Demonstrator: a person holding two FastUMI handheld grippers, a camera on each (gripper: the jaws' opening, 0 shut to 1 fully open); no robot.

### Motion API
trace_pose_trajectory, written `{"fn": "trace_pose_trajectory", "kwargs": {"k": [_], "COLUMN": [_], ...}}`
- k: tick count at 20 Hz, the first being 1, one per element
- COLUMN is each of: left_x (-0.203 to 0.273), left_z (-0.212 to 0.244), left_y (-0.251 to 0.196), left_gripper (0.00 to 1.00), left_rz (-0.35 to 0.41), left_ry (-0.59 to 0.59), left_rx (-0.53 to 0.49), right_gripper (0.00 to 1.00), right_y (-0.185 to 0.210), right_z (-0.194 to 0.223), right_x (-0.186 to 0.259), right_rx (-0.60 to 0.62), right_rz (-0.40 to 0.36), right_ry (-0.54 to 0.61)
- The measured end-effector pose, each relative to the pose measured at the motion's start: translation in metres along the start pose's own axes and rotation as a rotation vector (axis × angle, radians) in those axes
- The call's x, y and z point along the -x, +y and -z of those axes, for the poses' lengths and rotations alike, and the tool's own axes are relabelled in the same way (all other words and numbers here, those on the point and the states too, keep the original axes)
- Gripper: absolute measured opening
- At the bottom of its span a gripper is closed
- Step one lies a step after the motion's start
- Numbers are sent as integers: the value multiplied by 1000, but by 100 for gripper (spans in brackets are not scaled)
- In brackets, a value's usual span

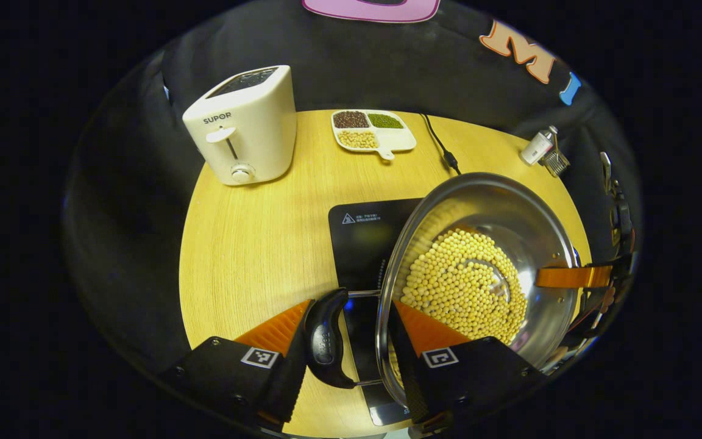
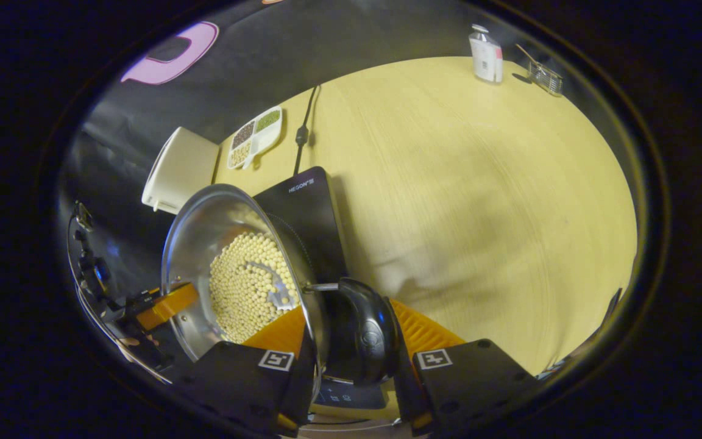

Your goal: First push the handle of the pot to place it horizontally, then grasp the pot with both hands and set it on the induction cooktop.

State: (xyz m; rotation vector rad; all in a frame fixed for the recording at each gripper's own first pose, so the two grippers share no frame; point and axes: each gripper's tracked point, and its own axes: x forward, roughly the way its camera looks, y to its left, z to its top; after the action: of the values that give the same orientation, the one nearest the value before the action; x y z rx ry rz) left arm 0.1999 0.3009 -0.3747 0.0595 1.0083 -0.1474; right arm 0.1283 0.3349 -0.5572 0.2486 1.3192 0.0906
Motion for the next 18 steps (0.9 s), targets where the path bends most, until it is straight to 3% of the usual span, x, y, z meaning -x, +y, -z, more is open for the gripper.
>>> {"fn": "trace_pose_trajectory", "kwargs": {"k": [1,3,5,6,7,11,12,17,18], "left_x": [2,8,17,23,28,53,61,100,108], "left_z": [-5,-16,-25,-30,-34,-47,-49,-57,-57], "left_y": [4,8,9,10,11,7,3,-39,-51], "left_gripper": [76,100,98,98,98,99,98,97,97], "left_rz": [-29,-64,-84,-101,-121,-178,-184,-169,-159], "left_ry": [-29,-88,-144,-170,-191,-257,-271,-335,-345], "left_rx": [-1,-5,-7,-9,-13,-37,-45,-52,-48], "right_gripper": [55,77,100,100,94,94,100,100,93], "right_y": [4,13,16,15,12,-8,-14,-40,-42], "right_z": [1,-10,-22,-27,-32,-46,-48,-56,-54], "right_x": [0,18,32,41,51,90,102,158,169], "right_rx": [6,-9,-29,-38,-44,-55,-54,-45,-36], "right_rz": [-16,-62,-85,-85,-85,-58,-49,-35,-43], "right_ry": [-7,-59,-123,-151,-180,-301,-331,-453,-468]}}
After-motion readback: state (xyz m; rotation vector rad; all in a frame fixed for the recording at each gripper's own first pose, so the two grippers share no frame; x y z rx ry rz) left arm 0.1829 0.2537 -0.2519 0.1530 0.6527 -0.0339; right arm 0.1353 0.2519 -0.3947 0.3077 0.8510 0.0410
